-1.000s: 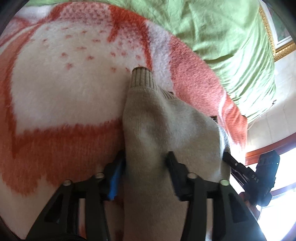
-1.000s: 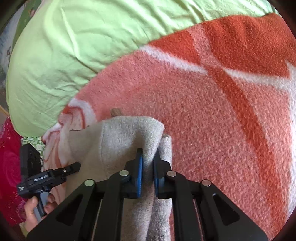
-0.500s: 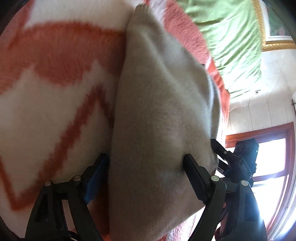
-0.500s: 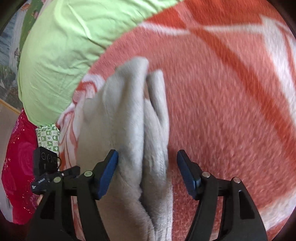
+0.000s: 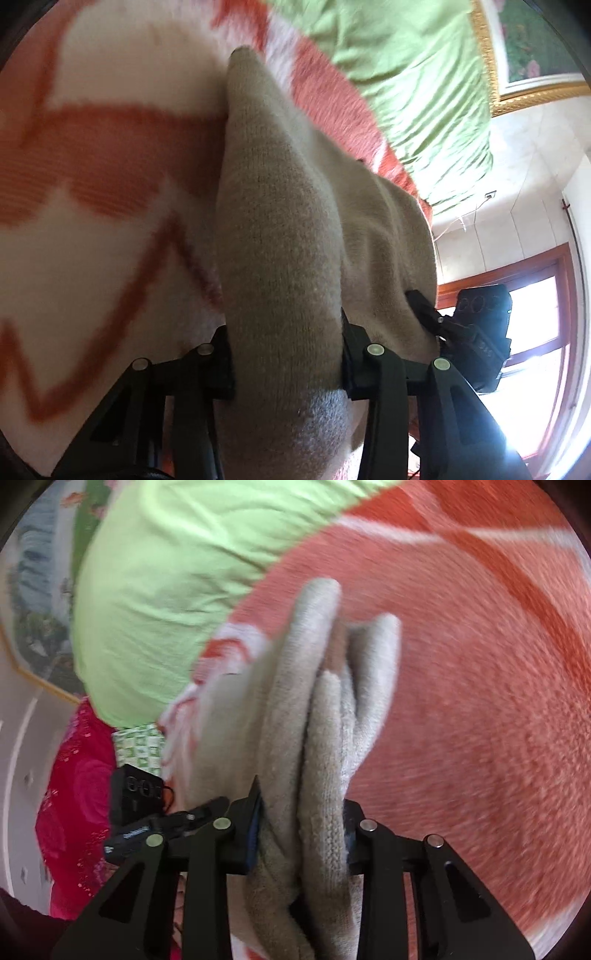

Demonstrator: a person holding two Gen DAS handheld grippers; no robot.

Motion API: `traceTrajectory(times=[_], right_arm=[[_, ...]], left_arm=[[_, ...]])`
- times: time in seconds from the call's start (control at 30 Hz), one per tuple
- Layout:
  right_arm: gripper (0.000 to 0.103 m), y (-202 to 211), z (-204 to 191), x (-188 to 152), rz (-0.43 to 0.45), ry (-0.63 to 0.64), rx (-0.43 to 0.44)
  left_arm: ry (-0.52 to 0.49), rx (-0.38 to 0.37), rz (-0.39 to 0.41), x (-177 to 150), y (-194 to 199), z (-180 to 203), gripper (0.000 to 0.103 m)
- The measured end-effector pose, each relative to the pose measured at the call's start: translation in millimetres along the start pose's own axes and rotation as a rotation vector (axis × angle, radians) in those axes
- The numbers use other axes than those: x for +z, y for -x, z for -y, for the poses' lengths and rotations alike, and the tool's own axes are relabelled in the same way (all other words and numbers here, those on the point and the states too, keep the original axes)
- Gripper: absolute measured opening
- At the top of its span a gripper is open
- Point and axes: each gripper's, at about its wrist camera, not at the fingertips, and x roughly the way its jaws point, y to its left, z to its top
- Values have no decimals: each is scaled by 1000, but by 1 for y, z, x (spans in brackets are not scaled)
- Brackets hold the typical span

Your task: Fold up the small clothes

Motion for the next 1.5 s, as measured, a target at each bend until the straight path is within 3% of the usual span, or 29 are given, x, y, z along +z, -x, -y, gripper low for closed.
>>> traceTrajectory(times=[0.17,0.33,0.53,0.8,0.9,1.03,1.2,1.5], right_arm=[[32,-17,-52,-15,-1,71,106],[32,-70,-90,-39,-82,105,179],[32,-118,-112,-65,-172,123,211],[32,-154,-107,-77,-262,151,158],[33,-162,-88,-82,-282,117,129],[36,-166,-75,-82,-288,87,140],[45,-160,-79,-80,-272,83,109],[48,-103,-93,-90,-143,143,-10]], left_arm=[[-18,31,86,-15,78,-10,40],[-22,116,132,-21,150,-45,40],[37,172,190,-27,192,-85,40],[130,183,175,-52,187,-142,42],[143,163,187,-53,182,-149,48],[120,191,183,-51,174,-144,53],[121,226,171,-53,177,-139,59],[155,255,195,-85,210,-133,61]])
